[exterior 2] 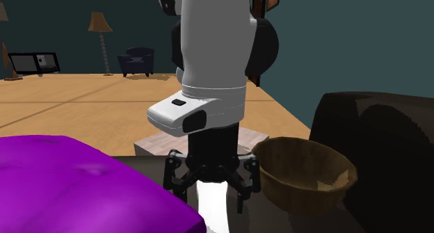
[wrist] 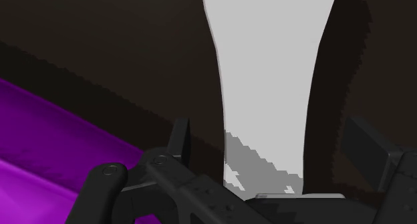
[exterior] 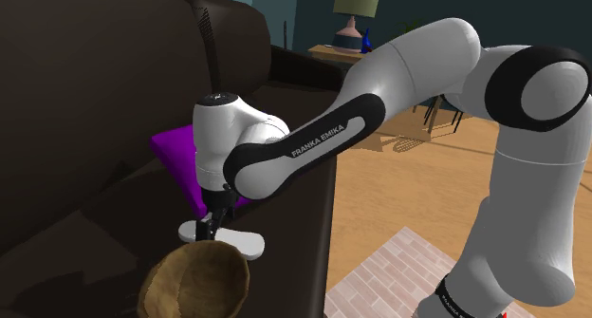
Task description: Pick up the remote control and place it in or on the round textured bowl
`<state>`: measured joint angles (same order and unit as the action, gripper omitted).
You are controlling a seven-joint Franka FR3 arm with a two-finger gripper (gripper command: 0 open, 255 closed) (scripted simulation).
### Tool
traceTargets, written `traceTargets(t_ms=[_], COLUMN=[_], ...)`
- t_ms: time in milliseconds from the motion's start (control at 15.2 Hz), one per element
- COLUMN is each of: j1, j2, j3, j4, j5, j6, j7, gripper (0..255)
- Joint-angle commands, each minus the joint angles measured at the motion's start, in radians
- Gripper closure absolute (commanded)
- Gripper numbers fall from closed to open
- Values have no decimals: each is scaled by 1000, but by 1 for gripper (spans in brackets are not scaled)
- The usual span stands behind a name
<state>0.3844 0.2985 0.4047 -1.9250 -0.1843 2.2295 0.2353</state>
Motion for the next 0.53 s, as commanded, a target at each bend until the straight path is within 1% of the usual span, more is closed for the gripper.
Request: traceTargets(t_ms=[0, 198, 330, 462], j1=[-2, 1, 3, 0], j2=[35, 30, 34, 33], j3=[-1, 2, 2, 2], j4=[-16, 0, -6, 15], j5=[3, 7, 5, 8], j6=[7, -13, -4, -26], j7=[-7, -6, -2, -10], gripper=[255, 255, 255, 255])
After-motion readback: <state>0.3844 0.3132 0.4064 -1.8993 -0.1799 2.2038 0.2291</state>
